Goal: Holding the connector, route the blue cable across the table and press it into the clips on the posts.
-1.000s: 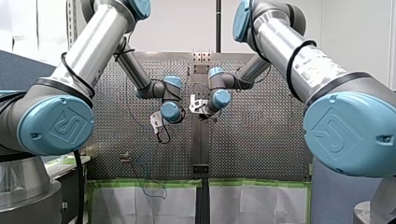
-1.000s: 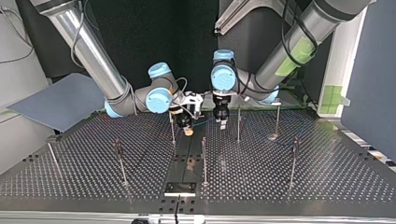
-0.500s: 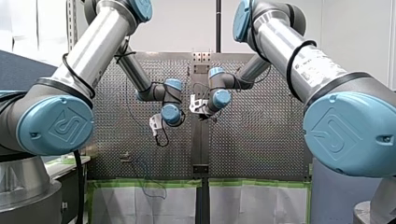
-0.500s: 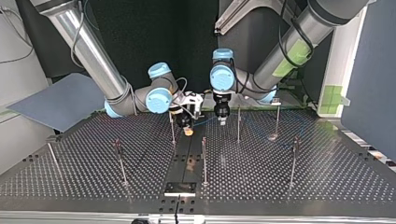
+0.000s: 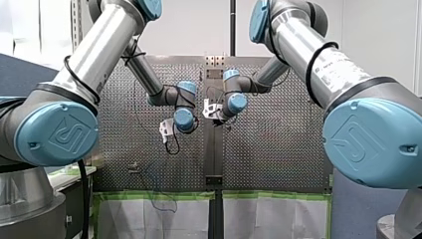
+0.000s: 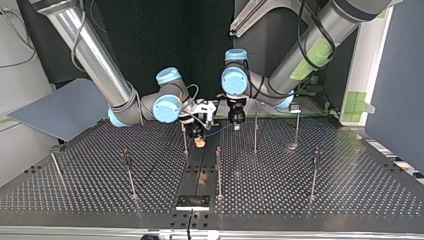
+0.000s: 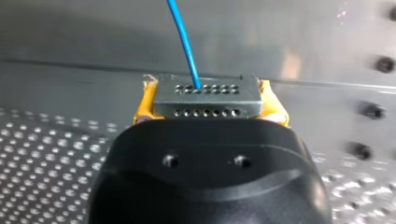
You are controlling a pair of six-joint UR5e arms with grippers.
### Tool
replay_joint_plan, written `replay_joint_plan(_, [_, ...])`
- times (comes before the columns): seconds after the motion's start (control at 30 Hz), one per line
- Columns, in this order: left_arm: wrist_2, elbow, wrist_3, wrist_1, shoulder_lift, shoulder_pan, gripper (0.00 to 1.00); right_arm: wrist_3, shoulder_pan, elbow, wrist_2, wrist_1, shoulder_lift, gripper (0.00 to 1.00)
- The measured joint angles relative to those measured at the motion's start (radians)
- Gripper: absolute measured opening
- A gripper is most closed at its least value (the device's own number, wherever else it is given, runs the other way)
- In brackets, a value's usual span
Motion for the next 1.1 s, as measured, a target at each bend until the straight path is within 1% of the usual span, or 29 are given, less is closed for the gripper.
replay_joint_plan(0.1, [-0.007, 0.0, -0.003, -0.011, 0.022, -0.01, 0.0, 0.005, -0.005, 0.0, 0.0, 0.0, -0.023, 0.0])
replay_joint_plan(0.2, [-0.011, 0.0, -0.006, -0.029, 0.047, -0.021, 0.0, 0.014, -0.014, 0.0, 0.0, 0.004, -0.05, 0.0])
replay_joint_plan(0.3, [-0.015, 0.0, -0.007, -0.055, 0.074, -0.031, 0.0, 0.019, -0.023, 0.0, -0.002, 0.019, -0.079, 0.0])
replay_joint_plan(0.47, [-0.021, 0.0, -0.008, -0.083, 0.118, -0.045, 0.0, 0.02, -0.037, 0.005, -0.004, 0.061, -0.127, 0.0])
replay_joint_plan(0.57, [-0.021, 0.0, -0.009, -0.096, 0.143, -0.049, 0.0, 0.015, -0.037, 0.009, -0.009, 0.081, -0.154, 0.0])
replay_joint_plan(0.67, [-0.022, 0.0, -0.009, -0.114, 0.168, -0.053, 0.0, 0.002, -0.032, 0.015, -0.02, 0.104, -0.179, 0.0])
replay_joint_plan(0.77, [-0.022, 0.0, -0.009, -0.132, 0.192, -0.056, 0.0, -0.006, -0.028, 0.031, -0.028, 0.126, -0.203, 0.0])
replay_joint_plan(0.83, [-0.022, 0.0, -0.01, -0.142, 0.209, -0.059, 0.0, -0.009, -0.03, 0.045, -0.029, 0.135, -0.218, 0.0])
replay_joint_plan(0.97, [-0.023, 0.0, -0.012, -0.166, 0.239, -0.063, 0.0, -0.011, -0.038, 0.075, -0.031, 0.141, -0.25, 0.0])
replay_joint_plan(1.1, [-0.026, -0.001, -0.016, -0.184, 0.275, -0.066, 0.0, -0.008, -0.048, 0.113, -0.031, 0.143, -0.287, 0.0])
